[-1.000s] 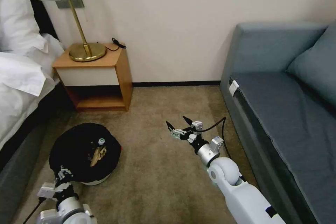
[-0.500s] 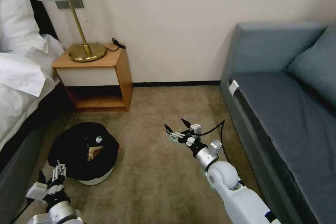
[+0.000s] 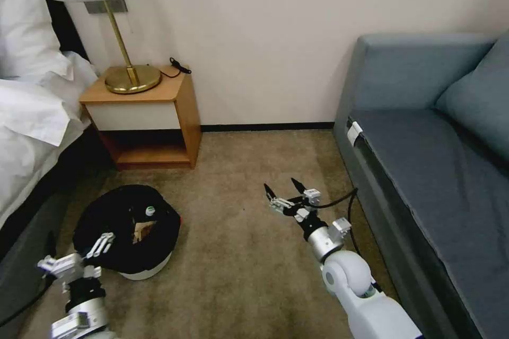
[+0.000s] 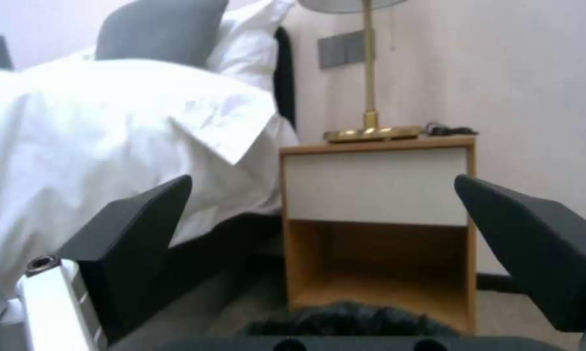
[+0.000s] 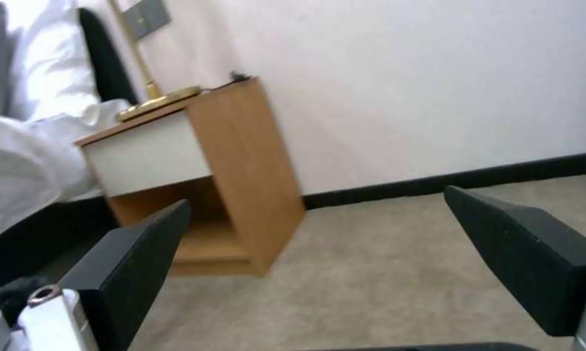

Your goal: Pick up the trash bin, then pick up the garbage on the floor and place it into the trash bin.

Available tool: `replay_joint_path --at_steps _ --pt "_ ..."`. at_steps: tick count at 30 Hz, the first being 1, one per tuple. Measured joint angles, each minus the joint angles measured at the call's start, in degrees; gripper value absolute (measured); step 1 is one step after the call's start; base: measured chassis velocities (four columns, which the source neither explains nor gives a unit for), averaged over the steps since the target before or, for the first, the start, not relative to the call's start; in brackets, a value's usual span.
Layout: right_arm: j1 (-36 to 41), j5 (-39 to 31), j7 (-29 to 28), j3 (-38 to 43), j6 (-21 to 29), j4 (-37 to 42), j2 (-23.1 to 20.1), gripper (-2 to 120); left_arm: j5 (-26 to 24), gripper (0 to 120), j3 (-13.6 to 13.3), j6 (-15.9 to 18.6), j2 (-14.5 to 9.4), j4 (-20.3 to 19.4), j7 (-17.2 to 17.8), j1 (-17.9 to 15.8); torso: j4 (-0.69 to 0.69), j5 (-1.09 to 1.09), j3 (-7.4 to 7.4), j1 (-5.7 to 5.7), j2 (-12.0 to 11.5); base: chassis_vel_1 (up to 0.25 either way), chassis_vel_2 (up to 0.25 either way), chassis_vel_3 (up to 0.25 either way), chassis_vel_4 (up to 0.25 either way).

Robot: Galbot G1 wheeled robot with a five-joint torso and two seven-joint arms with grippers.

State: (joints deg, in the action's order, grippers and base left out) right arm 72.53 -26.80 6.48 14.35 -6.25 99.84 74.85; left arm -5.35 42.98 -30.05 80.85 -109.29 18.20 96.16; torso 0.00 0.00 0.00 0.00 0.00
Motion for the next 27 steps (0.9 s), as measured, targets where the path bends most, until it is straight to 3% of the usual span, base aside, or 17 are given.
replay_joint_path --at_steps 10,17,27 --pt "4.3 0.2 -2.1 5.2 -0.5 4.5 3.0 100 7.2 100 -1.8 3.5 1.7 -1.9 0.8 -1.2 0.00 -0.01 0.00 0.00 0.0 0.000 0.000 0.000 0.000" --pt "5.6 0.2 -2.6 6.3 -1.0 6.0 4.9 100 6.4 100 -2.9 6.4 2.1 -3.0 1.1 0.1 0.00 -0.01 0.00 0.00 0.0 0.000 0.000 0.000 0.000" --pt "5.9 0.4 -2.9 6.4 -1.1 6.2 5.2 100 5.6 100 -3.1 6.8 1.9 -3.3 1.1 0.3 0.00 -0.01 0.00 0.00 0.0 0.000 0.000 0.000 0.000"
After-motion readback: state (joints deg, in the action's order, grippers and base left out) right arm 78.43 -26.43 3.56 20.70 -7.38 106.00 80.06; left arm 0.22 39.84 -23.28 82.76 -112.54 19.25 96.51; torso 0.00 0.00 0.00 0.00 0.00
